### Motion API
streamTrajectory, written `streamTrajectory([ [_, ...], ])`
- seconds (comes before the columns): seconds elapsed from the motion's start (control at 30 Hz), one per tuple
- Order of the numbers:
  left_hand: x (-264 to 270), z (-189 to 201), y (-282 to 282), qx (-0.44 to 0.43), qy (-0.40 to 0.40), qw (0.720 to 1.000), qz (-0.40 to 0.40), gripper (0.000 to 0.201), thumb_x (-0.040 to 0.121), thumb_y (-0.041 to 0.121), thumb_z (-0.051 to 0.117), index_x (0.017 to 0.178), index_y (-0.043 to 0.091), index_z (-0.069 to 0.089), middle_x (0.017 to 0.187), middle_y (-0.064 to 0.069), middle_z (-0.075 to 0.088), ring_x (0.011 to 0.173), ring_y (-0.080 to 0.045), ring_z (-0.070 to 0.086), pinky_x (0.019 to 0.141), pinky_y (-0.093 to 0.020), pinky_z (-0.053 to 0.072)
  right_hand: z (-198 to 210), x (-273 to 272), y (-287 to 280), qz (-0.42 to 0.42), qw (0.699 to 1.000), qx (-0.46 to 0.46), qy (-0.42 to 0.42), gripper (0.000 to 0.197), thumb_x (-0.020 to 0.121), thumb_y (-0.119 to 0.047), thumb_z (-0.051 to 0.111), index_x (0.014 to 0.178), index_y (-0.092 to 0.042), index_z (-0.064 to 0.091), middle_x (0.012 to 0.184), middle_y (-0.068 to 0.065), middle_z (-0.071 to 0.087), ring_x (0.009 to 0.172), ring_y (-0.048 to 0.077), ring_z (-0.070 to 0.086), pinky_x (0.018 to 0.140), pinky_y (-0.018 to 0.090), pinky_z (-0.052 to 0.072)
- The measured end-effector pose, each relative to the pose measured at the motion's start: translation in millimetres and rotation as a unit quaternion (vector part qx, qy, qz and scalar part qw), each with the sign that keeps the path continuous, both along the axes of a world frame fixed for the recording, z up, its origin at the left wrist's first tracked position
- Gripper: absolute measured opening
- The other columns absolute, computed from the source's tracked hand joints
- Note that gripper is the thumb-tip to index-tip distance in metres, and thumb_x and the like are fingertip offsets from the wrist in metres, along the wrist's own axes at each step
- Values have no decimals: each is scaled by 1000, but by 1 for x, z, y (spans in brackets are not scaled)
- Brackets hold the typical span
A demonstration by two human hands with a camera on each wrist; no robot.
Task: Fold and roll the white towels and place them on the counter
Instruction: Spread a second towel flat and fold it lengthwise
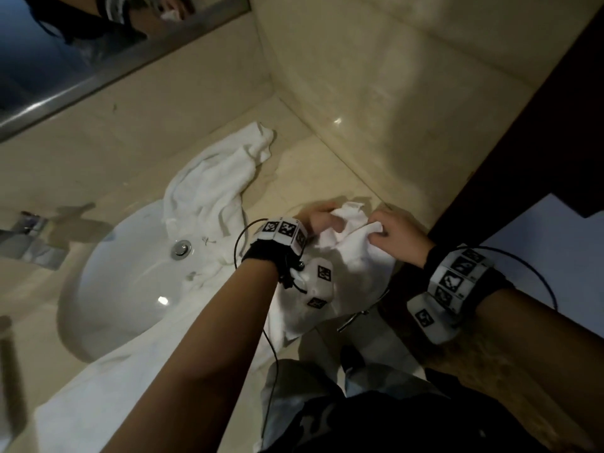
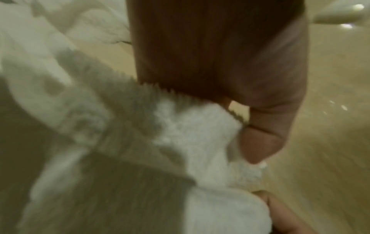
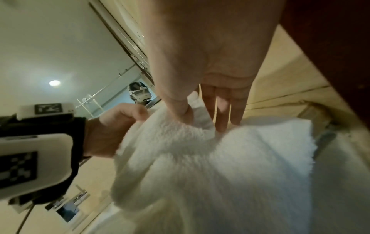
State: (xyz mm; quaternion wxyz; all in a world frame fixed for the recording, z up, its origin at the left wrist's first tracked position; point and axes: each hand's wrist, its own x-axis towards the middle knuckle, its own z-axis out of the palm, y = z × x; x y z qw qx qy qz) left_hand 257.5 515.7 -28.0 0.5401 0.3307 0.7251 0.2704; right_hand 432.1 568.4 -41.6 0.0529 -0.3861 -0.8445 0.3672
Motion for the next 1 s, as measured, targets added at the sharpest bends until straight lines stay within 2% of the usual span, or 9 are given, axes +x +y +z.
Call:
streamTrajectory([
  [0.13,-10,7,-5,15,-119,984,133,16,86,2,53,75,14,53,68,-7,58,68,-20,51,64,-28,42,-5,-11,2,21,999,-35,-21,17,88,-5,50,73,-12,44,69,4,49,77,24,51,65,31,37],
  [0.27,-24,9,-4,156,64,959,230,29,82,-9,53,93,17,48,74,0,55,59,-10,53,56,-24,45,-6,-15,6,-25,999,-17,-39,10,90,-7,48,96,1,50,85,16,54,83,27,53,66,28,34],
  [0.37,-26,9,-7,182,211,948,152,36,84,-5,53,116,10,48,103,3,55,84,-12,53,74,-21,44,-2,-17,12,-86,996,19,-15,16,89,-7,50,101,4,53,97,21,58,90,30,55,68,25,32],
  [0.43,-24,6,-11,188,285,937,77,30,85,-3,51,114,7,53,111,-3,56,95,-17,53,84,-22,41,-1,-20,15,-96,994,45,12,15,88,-4,52,98,6,56,96,22,60,89,31,55,67,24,29],
  [0.67,-14,-17,-38,-4,148,985,-92,48,89,33,59,133,15,47,116,-4,59,103,-19,57,90,-29,44,0,-43,18,-68,990,1,127,19,91,-5,49,102,-2,64,97,14,64,92,25,56,77,25,39],
  [0.73,-19,-19,-41,-19,190,974,-120,40,89,29,58,125,11,55,110,-7,62,100,-20,57,89,-29,43,-5,-51,23,-100,986,-14,131,20,92,-8,47,104,-2,63,102,15,65,98,28,58,80,28,40],
  [0.8,-27,-19,-41,-23,239,966,-92,24,92,31,54,91,11,66,86,-3,61,82,-17,53,77,-25,38,-14,-57,29,-128,987,-17,93,26,94,-10,48,113,1,61,113,18,63,108,31,56,88,29,41],
  [0.87,-37,-19,-42,-10,257,965,-50,35,94,35,49,67,14,56,68,-1,52,68,-17,48,69,-26,34,-24,-64,37,-129,991,-16,40,28,94,-11,50,113,6,60,116,21,62,110,34,56,93,33,42],
  [1.0,-48,-23,-48,-8,238,971,-33,31,94,38,50,75,14,57,78,-3,54,77,-18,50,72,-27,36,-34,-71,46,-105,991,36,-73,27,92,-21,55,105,1,63,113,19,62,107,34,56,89,34,44],
])
